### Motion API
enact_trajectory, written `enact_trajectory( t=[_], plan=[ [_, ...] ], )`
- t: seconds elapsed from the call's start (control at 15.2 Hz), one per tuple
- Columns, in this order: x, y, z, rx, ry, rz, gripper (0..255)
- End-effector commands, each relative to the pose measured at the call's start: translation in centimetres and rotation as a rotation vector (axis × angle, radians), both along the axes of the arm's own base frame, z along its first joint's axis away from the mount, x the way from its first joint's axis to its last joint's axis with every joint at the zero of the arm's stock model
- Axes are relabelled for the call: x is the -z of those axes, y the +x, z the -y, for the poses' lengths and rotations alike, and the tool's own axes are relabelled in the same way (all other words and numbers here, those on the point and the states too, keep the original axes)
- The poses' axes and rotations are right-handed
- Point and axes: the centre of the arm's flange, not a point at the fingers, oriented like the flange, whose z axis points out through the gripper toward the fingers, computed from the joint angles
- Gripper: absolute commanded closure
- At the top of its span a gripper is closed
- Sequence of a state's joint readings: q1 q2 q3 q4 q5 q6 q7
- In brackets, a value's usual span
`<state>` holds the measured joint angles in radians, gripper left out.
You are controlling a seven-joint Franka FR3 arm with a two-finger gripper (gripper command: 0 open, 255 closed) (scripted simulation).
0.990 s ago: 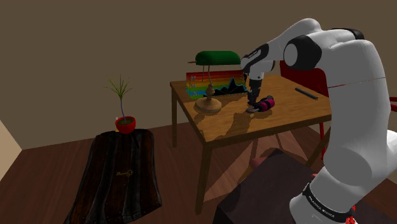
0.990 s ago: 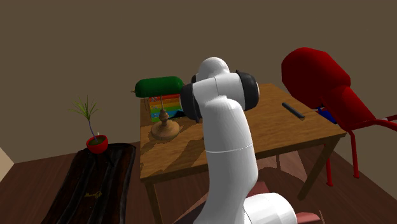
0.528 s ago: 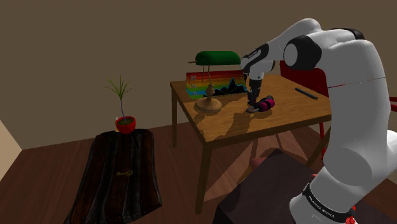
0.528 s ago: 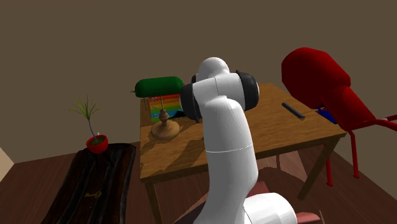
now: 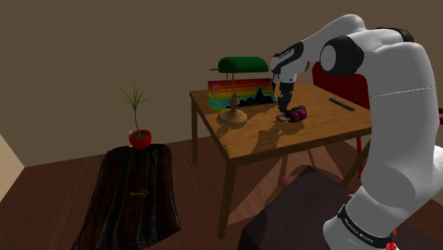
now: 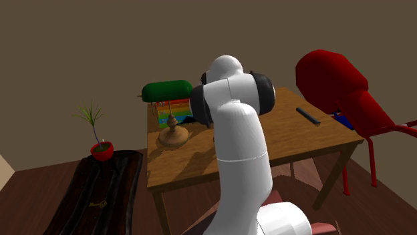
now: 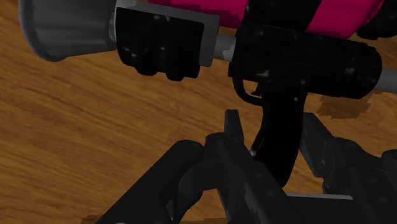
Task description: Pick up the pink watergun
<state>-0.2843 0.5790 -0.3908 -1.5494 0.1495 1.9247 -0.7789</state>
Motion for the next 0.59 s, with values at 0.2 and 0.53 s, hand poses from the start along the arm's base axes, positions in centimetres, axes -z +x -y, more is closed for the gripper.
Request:
enact_trajectory(
  t=[0.2, 0.53],
  plan=[
    [-2.7, -0.1, -0.1, 0.0, 0.0, 0.0, 255],
    [-4.4, -0.1, -0.1, 0.0, 0.0, 0.0, 255]
  ],
)
